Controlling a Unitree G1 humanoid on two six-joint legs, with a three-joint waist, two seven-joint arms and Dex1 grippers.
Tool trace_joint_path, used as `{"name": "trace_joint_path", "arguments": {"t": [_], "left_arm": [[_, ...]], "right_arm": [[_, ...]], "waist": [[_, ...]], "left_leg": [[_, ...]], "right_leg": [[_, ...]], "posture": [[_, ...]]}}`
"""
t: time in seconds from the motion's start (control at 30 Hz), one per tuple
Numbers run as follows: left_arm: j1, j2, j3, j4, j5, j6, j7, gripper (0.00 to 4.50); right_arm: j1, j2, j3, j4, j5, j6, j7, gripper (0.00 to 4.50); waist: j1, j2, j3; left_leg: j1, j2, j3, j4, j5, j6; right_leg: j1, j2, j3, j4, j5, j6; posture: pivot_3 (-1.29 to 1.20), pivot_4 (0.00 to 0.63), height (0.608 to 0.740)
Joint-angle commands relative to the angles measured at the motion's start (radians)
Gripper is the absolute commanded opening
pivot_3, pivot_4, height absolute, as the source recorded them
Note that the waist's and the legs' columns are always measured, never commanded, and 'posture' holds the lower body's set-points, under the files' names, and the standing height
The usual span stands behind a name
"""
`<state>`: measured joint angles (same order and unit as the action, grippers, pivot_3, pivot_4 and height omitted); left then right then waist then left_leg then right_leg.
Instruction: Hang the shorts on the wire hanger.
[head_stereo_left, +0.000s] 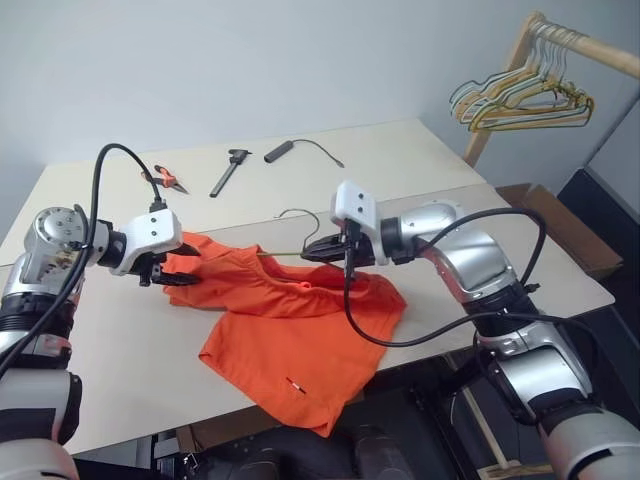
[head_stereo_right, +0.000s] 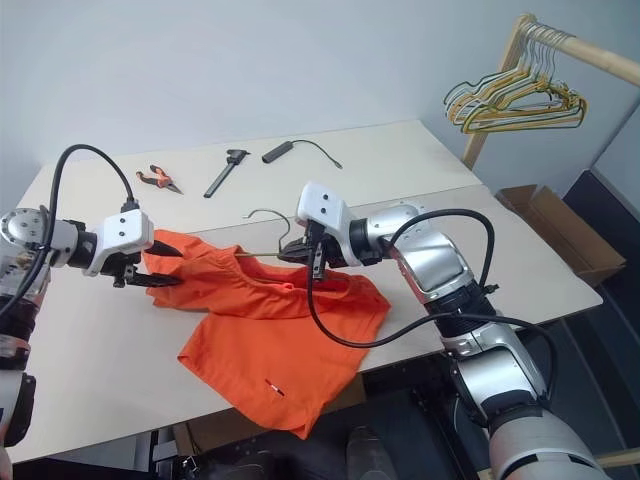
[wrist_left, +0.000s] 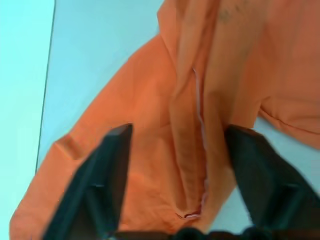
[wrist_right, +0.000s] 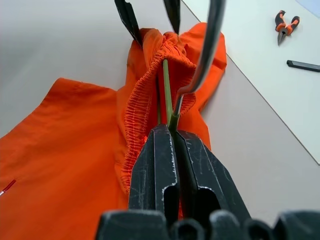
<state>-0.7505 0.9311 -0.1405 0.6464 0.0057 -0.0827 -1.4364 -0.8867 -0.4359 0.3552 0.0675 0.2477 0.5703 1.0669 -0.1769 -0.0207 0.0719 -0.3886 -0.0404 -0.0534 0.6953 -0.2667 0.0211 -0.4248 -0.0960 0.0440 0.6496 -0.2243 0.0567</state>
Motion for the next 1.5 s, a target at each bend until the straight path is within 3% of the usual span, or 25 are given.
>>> {"name": "trace_joint_path", "arguments": {"t": [0.03, 0.2, 0.9, 1.3, 1.5], "left_arm": [[-0.019, 0.003, 0.012, -0.003, -0.007, 0.003, -0.007, 1.49], [-0.024, -0.005, 0.016, -0.007, -0.017, 0.026, -0.015, 0.01], [-0.134, 0.031, 0.051, 0.096, -0.015, -0.008, 0.007, 0.01], [-0.095, 0.052, 0.075, 0.079, -0.033, -0.027, -0.017, 0.01], [-0.007, 0.043, 0.066, 0.002, -0.058, -0.074, -0.059, 0.01]], "right_arm": [[-0.023, -0.011, -0.05, -0.032, 0.009, -0.015, 0.002, 0.0], [-0.022, -0.013, -0.057, -0.033, 0.009, -0.01, 0.001, 0.0], [0.047, -0.07, 0.002, -0.048, -0.088, -0.127, 0.034, 0.0], [0.073, -0.087, -0.001, -0.02, -0.132, -0.125, 0.031, 0.0], [0.042, -0.071, -0.051, -0.03, -0.065, -0.063, 0.047, 0.0]], "waist": [[0.0, 0.0, 0.0], [-0.002, 0.0, 0.0], [-0.003, 0.0, 0.0], [0.002, 0.0, 0.0], [0.002, 0.0, 0.0]], "left_leg": [[0.0, 0.0, 0.0, 0.0, 0.0, 0.0], [0.0, 0.0, 0.0, 0.0, 0.0, 0.0], [0.0, 0.0, 0.0, 0.0, 0.0, 0.0], [0.0, 0.0, 0.0, 0.0, 0.0, 0.0], [0.0, 0.0, 0.0, 0.0, 0.0, 0.0]], "right_leg": [[0.0, 0.0, 0.0, 0.0, 0.0, 0.0], [0.0, 0.0, 0.0, 0.0, 0.0, 0.0], [0.0, 0.0, 0.0, 0.0, 0.0, 0.0], [0.0, 0.0, 0.0, 0.0, 0.0, 0.0], [0.0, 0.0, 0.0, 0.0, 0.0, 0.0]], "posture": [[-0.12, 0.022, 0.74], [-0.12, 0.022, 0.74], [-0.1, 0.015, 0.74], [-0.1, 0.021, 0.74], [-0.1, 0.021, 0.74]]}}
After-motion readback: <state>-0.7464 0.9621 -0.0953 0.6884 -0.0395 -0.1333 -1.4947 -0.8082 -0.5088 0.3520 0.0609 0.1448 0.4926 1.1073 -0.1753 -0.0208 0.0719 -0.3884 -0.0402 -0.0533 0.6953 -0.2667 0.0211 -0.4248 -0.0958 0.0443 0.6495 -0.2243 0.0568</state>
